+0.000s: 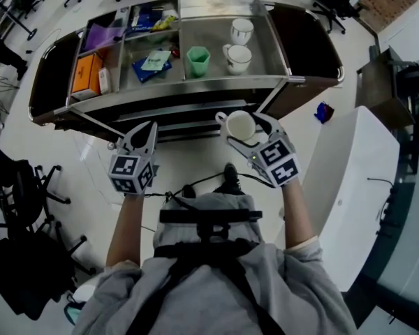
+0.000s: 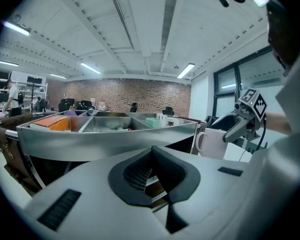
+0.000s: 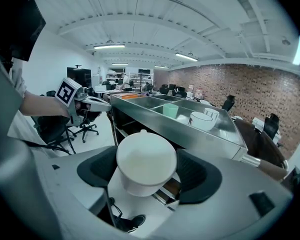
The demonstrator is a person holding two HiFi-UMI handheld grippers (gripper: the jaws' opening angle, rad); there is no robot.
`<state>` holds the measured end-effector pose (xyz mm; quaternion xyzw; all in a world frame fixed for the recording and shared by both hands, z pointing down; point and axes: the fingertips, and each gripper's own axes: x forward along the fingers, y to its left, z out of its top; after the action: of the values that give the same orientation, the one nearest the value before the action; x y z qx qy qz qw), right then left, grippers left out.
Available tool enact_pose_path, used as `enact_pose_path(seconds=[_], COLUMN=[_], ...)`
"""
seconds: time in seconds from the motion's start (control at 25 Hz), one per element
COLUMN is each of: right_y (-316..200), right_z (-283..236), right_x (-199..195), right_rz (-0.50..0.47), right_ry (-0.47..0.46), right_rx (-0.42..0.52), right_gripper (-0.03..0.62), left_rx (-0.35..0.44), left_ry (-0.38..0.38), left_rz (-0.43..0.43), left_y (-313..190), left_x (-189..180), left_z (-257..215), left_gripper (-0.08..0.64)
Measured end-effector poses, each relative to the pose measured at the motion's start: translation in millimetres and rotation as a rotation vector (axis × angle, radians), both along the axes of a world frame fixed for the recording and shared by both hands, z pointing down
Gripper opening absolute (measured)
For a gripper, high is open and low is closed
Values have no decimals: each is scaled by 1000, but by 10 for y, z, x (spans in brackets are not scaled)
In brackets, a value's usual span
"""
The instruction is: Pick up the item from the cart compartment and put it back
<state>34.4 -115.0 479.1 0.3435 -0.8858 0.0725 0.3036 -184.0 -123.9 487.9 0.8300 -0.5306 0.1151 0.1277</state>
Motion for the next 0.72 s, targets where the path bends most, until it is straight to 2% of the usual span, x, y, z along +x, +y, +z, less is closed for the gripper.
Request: enact_pose_path(seconds=[0.72], right_y=[25], right_z=[195], right_x=[74], right_rz=[21], right_ry=[12], right_rx=[-30], right_gripper=[380], left_rx=[-18], left_ry=[-15], left_rz=[-31], left_y=[60], left_x=[-80], left_z=[93], left_gripper=[3])
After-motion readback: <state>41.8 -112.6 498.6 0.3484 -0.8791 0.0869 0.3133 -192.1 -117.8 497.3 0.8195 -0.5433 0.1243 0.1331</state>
